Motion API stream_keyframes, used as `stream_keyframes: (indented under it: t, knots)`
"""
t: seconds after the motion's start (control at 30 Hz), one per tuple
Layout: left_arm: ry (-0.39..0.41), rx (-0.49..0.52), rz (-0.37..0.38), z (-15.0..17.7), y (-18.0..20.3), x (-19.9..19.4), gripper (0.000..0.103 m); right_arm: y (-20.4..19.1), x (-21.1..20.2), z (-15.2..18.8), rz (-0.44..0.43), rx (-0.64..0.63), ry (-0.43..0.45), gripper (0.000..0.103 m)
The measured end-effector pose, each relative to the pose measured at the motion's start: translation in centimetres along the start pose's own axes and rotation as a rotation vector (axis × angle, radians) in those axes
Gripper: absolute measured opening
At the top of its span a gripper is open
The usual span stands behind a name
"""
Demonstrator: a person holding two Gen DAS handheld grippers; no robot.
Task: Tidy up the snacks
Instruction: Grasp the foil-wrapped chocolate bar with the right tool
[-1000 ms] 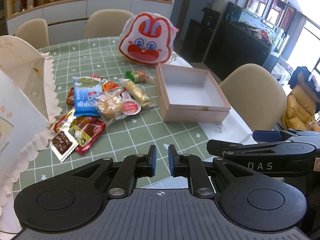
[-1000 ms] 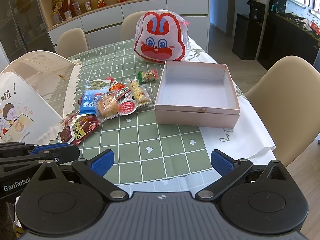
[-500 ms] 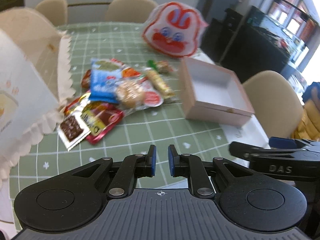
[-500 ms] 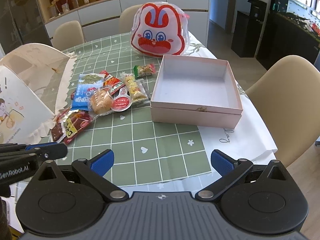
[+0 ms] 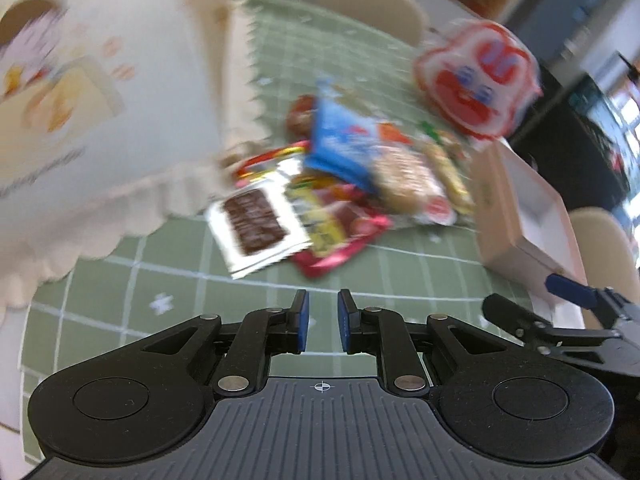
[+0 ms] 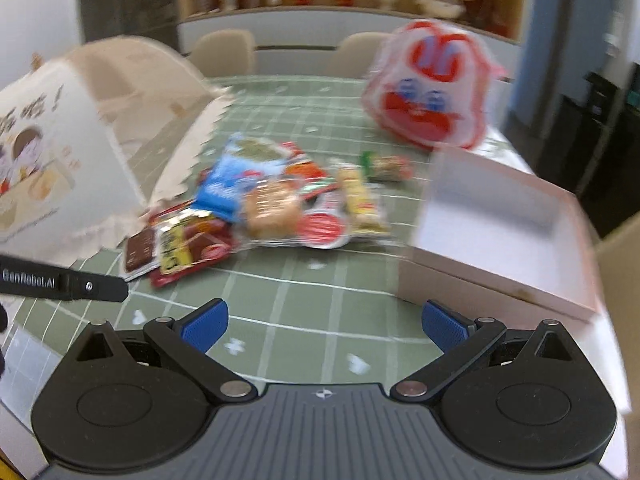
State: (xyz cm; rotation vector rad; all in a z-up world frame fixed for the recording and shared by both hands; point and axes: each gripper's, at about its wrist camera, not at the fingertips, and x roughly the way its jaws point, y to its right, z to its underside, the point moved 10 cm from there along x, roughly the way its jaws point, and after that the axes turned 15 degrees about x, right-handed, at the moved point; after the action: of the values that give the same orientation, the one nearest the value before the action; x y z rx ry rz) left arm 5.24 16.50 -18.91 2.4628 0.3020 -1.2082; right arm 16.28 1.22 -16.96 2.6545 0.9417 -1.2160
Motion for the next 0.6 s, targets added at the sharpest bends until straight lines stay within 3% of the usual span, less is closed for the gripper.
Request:
stream_keyframes:
  t: [0.17, 0.37, 0.47, 0.6]
  knots:
    - [-0.023, -0.104, -0.066, 1.6, -5.0, -1.1, 0.018, -5.9, 3.8, -0.1, -0.107, -0.169, -0.009, 0.101]
    - [-0.015, -0.151, -0.094, 3.1, -8.1, -2.8, 0.018, -12.8, 7.9, 1.4, -0.185, -0.294, -0.021, 0.076]
    - [-0.002, -0.173, -0.098, 3.4, -9.0, -3.5, 0.018, -15.8, 8.8, 2.1, -0.206, -0.353, 0.02, 0.075]
    - [0.004, -0.195, -0.107, 3.9, -9.9, -4.0, 0.018, -18.0, 10.1, 2.9, -0.191, -0.395, 0.04, 0.059]
